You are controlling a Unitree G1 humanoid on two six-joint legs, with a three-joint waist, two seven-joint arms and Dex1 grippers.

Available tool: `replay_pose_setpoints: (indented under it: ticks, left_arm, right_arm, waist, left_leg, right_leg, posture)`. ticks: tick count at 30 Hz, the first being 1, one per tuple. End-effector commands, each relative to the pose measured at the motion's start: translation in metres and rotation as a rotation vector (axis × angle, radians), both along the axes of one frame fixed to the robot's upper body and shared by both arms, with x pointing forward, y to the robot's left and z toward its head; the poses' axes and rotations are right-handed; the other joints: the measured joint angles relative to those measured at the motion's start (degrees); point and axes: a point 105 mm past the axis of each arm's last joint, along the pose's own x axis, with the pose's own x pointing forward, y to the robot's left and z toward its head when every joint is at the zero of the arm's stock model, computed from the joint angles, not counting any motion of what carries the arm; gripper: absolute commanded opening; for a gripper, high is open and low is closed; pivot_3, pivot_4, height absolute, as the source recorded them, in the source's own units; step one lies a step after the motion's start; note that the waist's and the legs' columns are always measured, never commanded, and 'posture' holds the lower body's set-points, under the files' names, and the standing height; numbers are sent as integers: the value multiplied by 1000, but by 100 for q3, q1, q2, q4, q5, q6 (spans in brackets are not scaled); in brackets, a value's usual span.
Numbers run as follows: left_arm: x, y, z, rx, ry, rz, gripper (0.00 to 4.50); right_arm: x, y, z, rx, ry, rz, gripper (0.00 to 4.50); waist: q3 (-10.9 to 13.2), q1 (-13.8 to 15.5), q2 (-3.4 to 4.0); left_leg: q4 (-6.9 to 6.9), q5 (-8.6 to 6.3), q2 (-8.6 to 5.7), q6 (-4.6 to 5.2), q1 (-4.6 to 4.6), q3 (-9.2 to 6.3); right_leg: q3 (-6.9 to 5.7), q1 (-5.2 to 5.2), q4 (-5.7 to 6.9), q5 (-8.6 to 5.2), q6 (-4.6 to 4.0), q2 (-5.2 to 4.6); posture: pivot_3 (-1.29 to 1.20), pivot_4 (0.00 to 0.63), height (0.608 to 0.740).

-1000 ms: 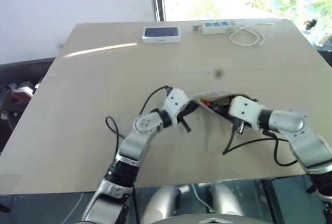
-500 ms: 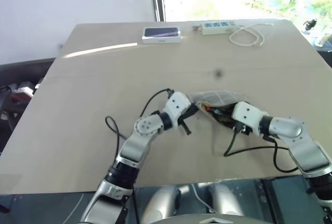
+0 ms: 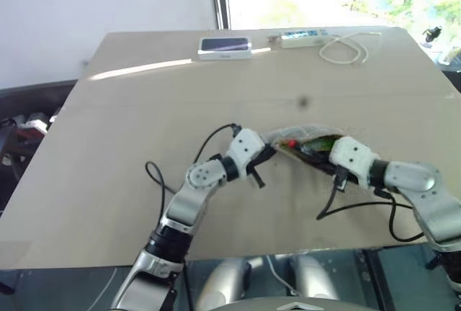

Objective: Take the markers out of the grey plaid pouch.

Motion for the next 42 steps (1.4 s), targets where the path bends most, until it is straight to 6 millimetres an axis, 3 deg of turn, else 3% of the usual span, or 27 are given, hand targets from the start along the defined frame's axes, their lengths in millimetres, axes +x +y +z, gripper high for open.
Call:
replay_pose_setpoints:
  ticks: [1, 4, 6, 9, 12, 15, 21, 23, 24, 28, 29, 30, 35, 39, 42]
  left_arm:
    - [-1, -1, 7, -3, -38, -8, 0]
    - [-1, -1, 5, 0, -36, -9, 0]
    - [-1, -2, 5, 1, -38, -10, 0]
    - [0, -2, 5, 2, -40, -9, 0]
    - [0, -2, 5, 3, -40, -9, 0]
    - [-1, -1, 4, 4, -39, -10, 0]
    - [-1, -1, 4, 5, -42, -3, 0]
    - [-1, 0, 4, 4, -44, 0, 0]
    - [-1, 0, 4, 4, -44, 1, 0]
    - [-2, -1, 3, 5, -39, -2, 0]
    - [-3, -1, 3, 5, -38, -3, 0]
    - [-3, -1, 2, 6, -37, -3, 0]
    - [-4, -1, 2, 7, -38, -4, 0]
    - [-4, -1, 2, 6, -38, -5, 0]
    - [-4, -1, 2, 6, -37, -5, 0]
  right_arm:
    - [-27, 14, 34, 110, -40, 155, 462]
    - [-35, 17, 50, 229, -50, 191, 462]
    - [-30, 12, 69, 356, -67, 139, 462]
    - [0, -23, 90, 494, -109, -104, 462]
    - [21, -61, 90, 508, -138, -308, 462]
    - [35, -98, 78, 480, -138, -501, 462]
    - [35, -144, 11, 262, 71, -752, 462]
    - [31, -151, -6, 180, 115, -779, 1486]
    - [29, -154, -11, 153, 128, -792, 1700]
    - [31, -159, -12, 124, 112, -821, 3581]
    - [31, -161, -11, 108, 103, -822, 4290]
    - [32, -160, -8, 105, 93, -814, 4467]
    - [38, -131, 30, 197, -40, -651, 4467]
    - [17, -74, 50, 390, 0, -333, 4467]
    - [-10, -41, 41, 449, 129, -141, 3150]
  waist:
    - [0, 0, -1]
    - [2, 1, -3]
    - [2, 1, -3]
    - [2, -1, -3]
    - [2, 29, -4]
    - [2, 29, -4]
    - [2, 13, -1]
    - [1, 0, -1]
    - [1, -6, 1]
    - [1, -8, 2]
    - [1, -6, 2]
    - [1, -3, 3]
    - [2, -11, 3]
    - [2, -5, 2]
    - [3, 31, 0]
  left_leg:
    - [0, 0, 0, 0, 1, -1]
    - [0, 0, 0, 1, 1, -1]
    - [0, 0, 0, 1, 1, -2]
    - [0, 0, 0, 1, 2, 1]
    - [0, 0, -1, 1, 2, -1]
    - [-4, 0, -1, 1, 0, -1]
    - [-7, 0, -1, 1, -2, 3]
    - [-6, 0, -1, 1, 1, 12]
    - [-6, 0, -1, 1, 2, 14]
    - [-5, 0, 1, 1, 7, 23]
    - [-5, 0, 1, 1, 7, 21]
    - [-5, 0, 1, 1, 6, 21]
    - [-4, 0, 1, 1, 6, 22]
    - [-6, 0, 4, 1, 5, 16]
    - [-4, 0, 3, 2, -1, 4]
  right_leg:
    - [0, 1, 0, 0, 0, 0]
    - [-2, 5, -1, 0, 0, -1]
    - [-2, 5, -1, 0, 0, -1]
    - [3, 5, 0, 0, 0, -1]
    - [-1, 5, 0, 0, 0, -2]
    - [-3, 1, -2, 0, 0, -3]
    - [3, -3, -2, 0, 0, -3]
    - [11, -3, 3, 0, 0, -3]
    - [14, -3, 5, 0, 0, -2]
    - [22, -3, 11, 0, 0, 0]
    - [21, -3, 11, 0, 0, 0]
    - [20, -3, 11, 0, 0, 0]
    - [21, -3, 10, 0, 0, 0]
    - [15, -3, 9, 0, 0, 3]
    - [4, 0, -1, 0, 0, 0]
  posture:
    - [0, 150, 740]
    - [0, 150, 740]
    - [0, 150, 740]
    - [0, 150, 740]
    - [0, 150, 740]
    - [0, 150, 740]
    - [0, 150, 740]
    - [0, 150, 740]
    - [0, 150, 740]
    - [0, 150, 740]
    - [0, 150, 740]
    - [0, 150, 740]
    - [0, 150, 740]
    - [0, 150, 740]
    - [0, 150, 740]
